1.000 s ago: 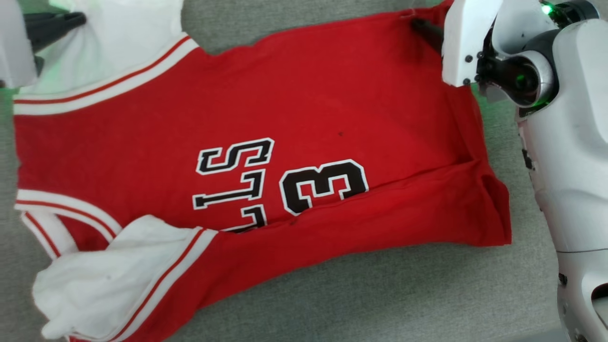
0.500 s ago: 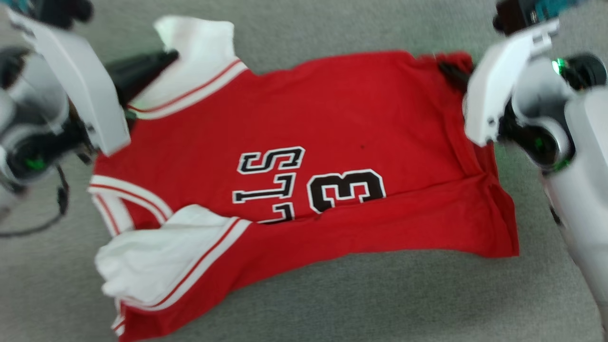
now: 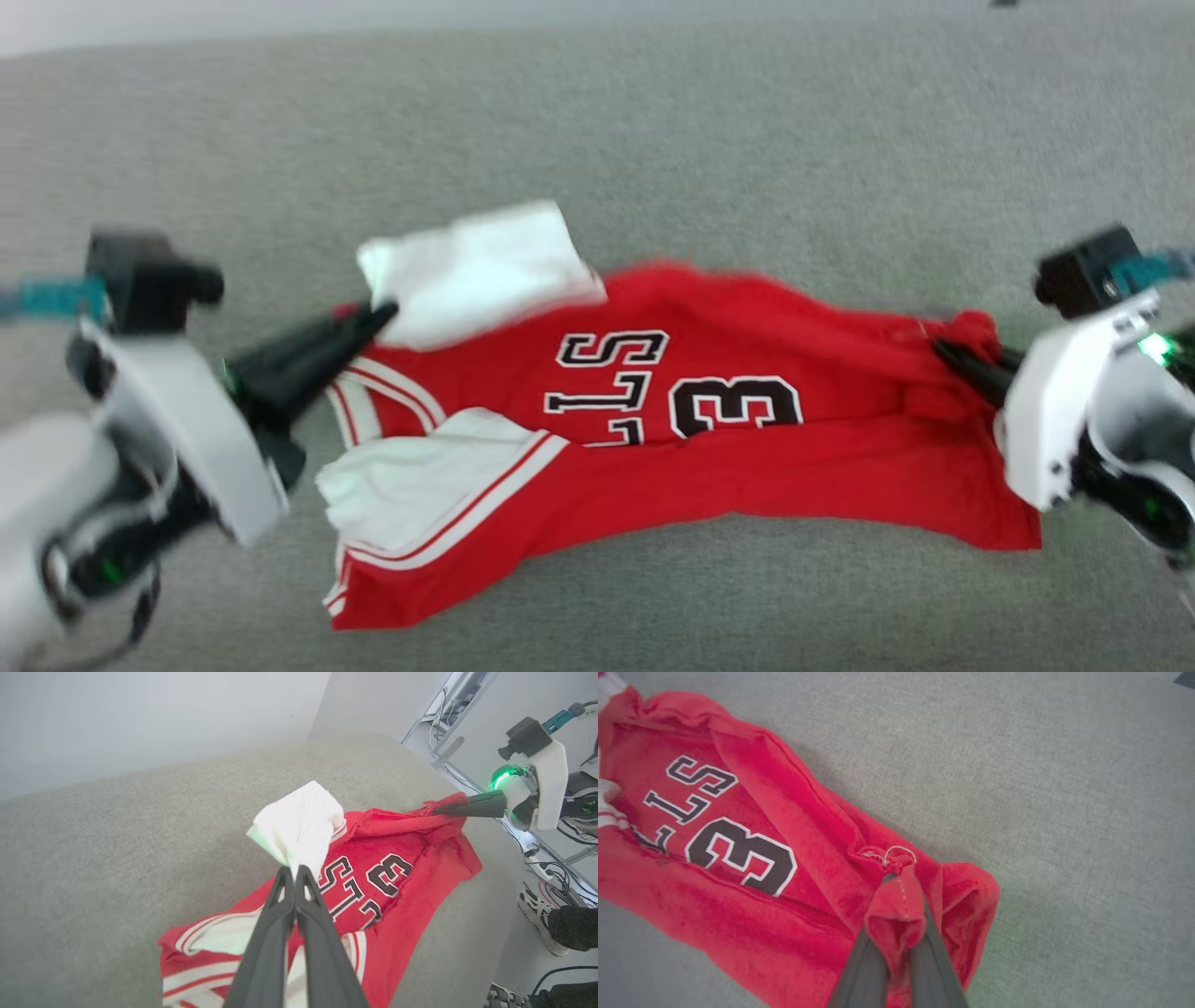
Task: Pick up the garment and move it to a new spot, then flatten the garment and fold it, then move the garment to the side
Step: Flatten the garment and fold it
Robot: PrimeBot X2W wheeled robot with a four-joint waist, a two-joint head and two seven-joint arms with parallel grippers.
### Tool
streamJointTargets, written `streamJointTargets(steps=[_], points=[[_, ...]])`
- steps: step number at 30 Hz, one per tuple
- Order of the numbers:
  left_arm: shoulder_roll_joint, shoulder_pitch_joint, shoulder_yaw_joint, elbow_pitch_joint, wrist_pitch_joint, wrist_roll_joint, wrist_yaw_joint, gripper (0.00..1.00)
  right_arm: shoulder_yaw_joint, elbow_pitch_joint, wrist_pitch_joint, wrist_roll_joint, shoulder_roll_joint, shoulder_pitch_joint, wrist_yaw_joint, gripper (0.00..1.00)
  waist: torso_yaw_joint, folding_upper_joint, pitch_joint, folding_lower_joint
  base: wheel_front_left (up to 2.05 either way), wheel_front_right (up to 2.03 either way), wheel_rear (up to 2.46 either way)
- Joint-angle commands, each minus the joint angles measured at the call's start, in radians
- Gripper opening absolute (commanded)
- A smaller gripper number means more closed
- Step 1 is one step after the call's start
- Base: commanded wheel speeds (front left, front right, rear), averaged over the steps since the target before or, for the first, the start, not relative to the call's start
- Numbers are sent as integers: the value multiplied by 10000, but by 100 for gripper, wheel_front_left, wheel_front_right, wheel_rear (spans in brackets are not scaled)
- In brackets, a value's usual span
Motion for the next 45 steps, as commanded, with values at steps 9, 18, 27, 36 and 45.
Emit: streamJointTargets(steps=[9,18,27,36,45], points=[[293,2215,-137,-644,-1411,607,22,0,-1457,-1265,201,11,-738,2098,3,0,809,-1,-556,0,0,0,0],[-265,3389,212,-94,-1455,1018,22,0,-2300,-1822,452,-574,-389,3190,3,0,1047,-1,-193,0,0,0,0],[-1461,3488,360,1537,-1457,1293,21,0,-1844,-841,-192,-889,213,3014,3,0,1029,-1,275,0,0,0,0],[-2390,3368,163,2973,-1418,1124,36,0,-998,654,-853,-1110,516,2528,-9,0,965,-1,641,0,0,0,0],[-2572,3451,533,3171,-1451,1194,33,48,-849,789,-1564,-792,521,2419,-4,100,943,-1,99,0,0,0,0]])
